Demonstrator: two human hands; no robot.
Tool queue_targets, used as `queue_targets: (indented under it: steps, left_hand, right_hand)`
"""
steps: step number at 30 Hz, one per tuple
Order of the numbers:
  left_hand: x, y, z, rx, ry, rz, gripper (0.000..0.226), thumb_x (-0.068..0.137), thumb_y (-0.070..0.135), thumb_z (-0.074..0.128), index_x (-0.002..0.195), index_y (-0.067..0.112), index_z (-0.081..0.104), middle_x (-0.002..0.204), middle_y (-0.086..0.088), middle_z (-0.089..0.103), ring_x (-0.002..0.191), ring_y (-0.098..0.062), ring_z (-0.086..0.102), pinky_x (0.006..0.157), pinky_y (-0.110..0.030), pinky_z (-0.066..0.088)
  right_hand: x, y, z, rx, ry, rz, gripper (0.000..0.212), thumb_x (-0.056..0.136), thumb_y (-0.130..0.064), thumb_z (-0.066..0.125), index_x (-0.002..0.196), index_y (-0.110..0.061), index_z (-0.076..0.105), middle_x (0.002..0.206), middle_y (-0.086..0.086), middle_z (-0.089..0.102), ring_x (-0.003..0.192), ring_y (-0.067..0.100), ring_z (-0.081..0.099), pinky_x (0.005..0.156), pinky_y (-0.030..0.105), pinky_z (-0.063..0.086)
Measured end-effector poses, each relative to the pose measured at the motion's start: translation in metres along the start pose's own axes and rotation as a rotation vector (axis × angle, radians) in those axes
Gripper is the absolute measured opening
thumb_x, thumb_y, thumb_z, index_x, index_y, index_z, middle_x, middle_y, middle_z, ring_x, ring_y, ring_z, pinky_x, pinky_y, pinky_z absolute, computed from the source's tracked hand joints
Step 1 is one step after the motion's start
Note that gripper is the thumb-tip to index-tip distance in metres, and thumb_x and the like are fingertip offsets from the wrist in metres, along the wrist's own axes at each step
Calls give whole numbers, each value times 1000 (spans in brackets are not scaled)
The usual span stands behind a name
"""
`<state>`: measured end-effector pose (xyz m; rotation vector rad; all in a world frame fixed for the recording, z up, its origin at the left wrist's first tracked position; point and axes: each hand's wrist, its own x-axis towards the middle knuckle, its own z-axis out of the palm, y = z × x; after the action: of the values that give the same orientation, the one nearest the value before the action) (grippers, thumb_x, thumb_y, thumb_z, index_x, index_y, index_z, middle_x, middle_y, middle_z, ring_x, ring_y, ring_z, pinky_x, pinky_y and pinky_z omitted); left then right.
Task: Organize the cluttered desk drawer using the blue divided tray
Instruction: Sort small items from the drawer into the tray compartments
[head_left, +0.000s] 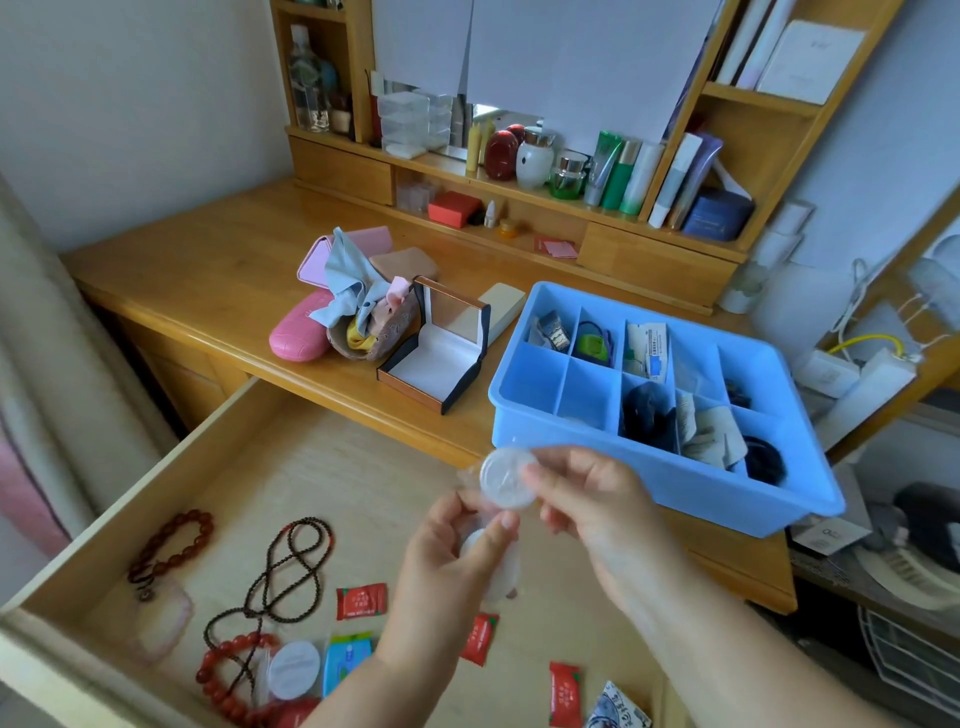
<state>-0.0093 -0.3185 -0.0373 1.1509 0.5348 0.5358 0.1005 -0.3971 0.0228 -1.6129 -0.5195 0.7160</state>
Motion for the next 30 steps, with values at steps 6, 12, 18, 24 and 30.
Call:
queue_targets:
  steps: [6,12,18,24,30]
  left_hand:
    - [5,-29,-29,-128,282,-459,23,92,-3,48,112,6,56,93,-20,58,65,-25,48,42,-26,43]
    - [-1,-44,-48,-360,300,-628,44,86,-20,37,126,-2,45,115,-26,47,73,-35,55,44,-39,55]
    - [0,-42,-50,-436,86,-521,34,70,-6,61,104,-5,61,79,-17,70,58,-18,68,48,-25,55]
    - [-1,-15,-28,-147,35,-273,27,74,28,65,92,9,58,52,-5,50,36,-10,39,34,-15,28]
    - [-5,4,-11,-55,15,-18,14,66,30,71,71,19,65,52,-10,52,35,-13,38,37,-17,33]
  right_hand:
    - [66,-61,-77,-795,411,-273,13,90,-18,57,94,-27,66,92,-4,69,88,17,63,76,30,49]
    - [103,-49,-64,-1312,17,40,9,88,-26,61,79,-28,63,96,-4,69,92,19,62,84,31,49]
    - [111,-39,-58,-1547,-55,87,17,86,-34,63,101,-41,61,115,-7,61,106,20,56,92,33,41]
    - [79,-41,-49,-1086,293,-516,10,83,-30,68,86,-21,68,81,-8,60,84,13,58,71,29,44]
    - [10,-14,-9,-640,-292,-99,9,79,-33,73,78,-28,66,72,-10,65,54,-2,54,58,19,48]
